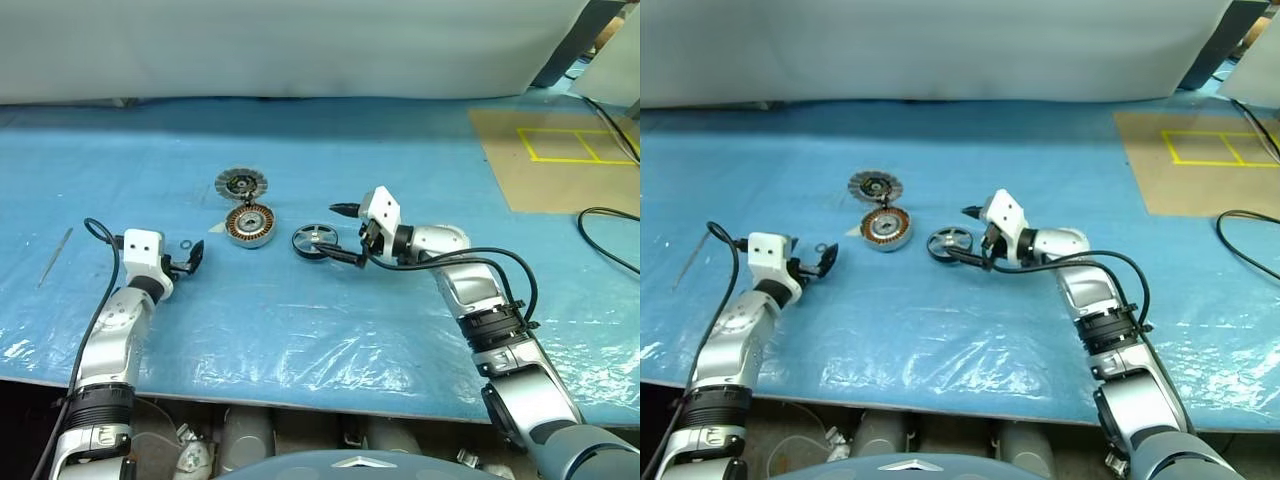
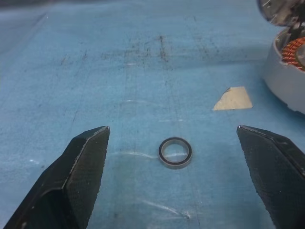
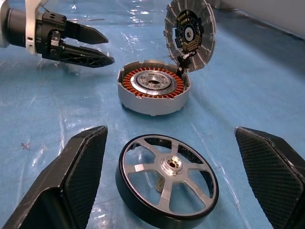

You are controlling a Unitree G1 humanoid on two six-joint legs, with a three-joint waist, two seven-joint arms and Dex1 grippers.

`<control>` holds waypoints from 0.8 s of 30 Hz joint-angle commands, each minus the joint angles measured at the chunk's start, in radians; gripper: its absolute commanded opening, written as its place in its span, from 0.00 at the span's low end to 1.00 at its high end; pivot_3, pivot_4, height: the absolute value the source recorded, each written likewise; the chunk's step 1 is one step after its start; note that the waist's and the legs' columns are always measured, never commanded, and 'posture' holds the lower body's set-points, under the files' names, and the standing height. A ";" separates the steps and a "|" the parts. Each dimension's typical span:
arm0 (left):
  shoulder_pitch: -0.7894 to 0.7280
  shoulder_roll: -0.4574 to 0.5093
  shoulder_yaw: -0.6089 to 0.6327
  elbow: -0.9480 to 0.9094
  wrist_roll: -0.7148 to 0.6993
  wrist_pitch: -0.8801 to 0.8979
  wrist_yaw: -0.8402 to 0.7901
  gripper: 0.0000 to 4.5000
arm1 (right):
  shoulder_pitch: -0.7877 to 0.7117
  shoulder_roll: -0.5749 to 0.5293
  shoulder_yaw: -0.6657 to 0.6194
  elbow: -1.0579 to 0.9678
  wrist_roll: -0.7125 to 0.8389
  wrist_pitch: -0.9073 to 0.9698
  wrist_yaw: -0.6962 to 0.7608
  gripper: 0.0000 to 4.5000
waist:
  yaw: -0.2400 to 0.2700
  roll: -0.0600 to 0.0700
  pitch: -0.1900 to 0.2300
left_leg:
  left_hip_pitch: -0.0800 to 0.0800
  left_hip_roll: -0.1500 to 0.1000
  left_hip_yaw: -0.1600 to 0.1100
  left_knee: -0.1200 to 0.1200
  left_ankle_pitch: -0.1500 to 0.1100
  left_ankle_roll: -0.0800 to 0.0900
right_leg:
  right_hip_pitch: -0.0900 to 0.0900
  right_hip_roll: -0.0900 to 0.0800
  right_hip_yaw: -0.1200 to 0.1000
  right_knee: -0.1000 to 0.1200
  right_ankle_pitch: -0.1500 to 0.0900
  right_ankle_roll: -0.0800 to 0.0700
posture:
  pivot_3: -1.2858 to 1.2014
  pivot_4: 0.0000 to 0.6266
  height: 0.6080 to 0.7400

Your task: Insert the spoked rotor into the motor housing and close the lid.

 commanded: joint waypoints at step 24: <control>-0.027 0.010 0.016 0.041 0.005 0.199 0.009 0.27 | -0.008 0.005 0.006 -0.025 -0.010 -0.019 -0.015 1.00 | -0.001 0.001 -0.001 | 0.003 0.000 0.000 -0.001 0.000 0.001 | 0.002 0.000 0.000 -0.001 0.000 0.000 | 0.52 0.24 1.00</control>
